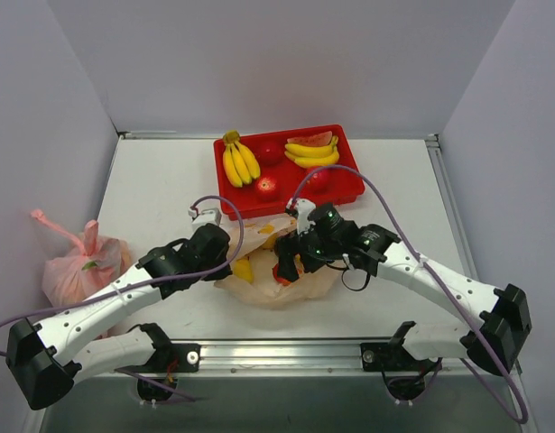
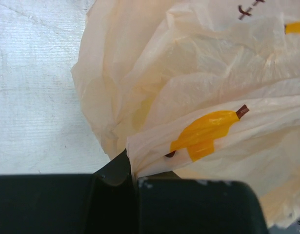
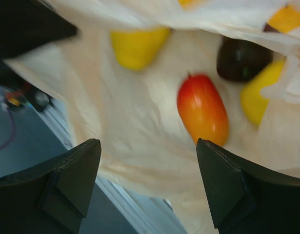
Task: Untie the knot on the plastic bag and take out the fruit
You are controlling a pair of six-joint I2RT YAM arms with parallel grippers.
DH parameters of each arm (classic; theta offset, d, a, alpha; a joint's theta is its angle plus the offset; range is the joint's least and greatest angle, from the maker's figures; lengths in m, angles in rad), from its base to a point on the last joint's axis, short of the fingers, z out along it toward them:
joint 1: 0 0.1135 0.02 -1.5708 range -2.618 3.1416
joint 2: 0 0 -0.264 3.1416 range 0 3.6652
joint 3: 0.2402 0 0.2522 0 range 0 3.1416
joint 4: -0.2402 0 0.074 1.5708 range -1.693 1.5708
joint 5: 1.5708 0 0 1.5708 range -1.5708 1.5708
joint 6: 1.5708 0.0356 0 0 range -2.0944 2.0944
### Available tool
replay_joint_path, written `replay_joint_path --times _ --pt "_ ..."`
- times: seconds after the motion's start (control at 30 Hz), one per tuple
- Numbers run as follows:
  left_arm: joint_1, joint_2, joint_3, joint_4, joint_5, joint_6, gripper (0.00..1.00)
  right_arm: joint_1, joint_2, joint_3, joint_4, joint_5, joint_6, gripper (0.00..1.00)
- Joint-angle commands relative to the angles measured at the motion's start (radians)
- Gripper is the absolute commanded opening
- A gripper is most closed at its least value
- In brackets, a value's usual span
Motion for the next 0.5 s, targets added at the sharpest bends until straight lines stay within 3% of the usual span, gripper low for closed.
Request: replay_joint_path --times 0.0,0.2,0.3,0.47 --pt "-0.004 -0.030 0.041 -0.006 -0.008 -0.012 0.00 -0.034 -0.027 -0.152 -0.084 0.041 0.066 0.82" --pt "-0.023 -0.017 0.041 -0.006 0.020 -0.007 0.00 -0.188 -0.069 -0.291 -0.149 0.090 0.097 0.84" --pt "-0.050 0.010 0.052 -0.004 0.018 -0.016 0.00 -0.162 -0.112 -0.247 -0.147 0.093 0.054 0.84" --pt "-0.079 0.049 0.069 0.008 0.007 -0.036 0.00 -0.018 -0.102 -0.089 -0.144 0.237 0.013 0.84"
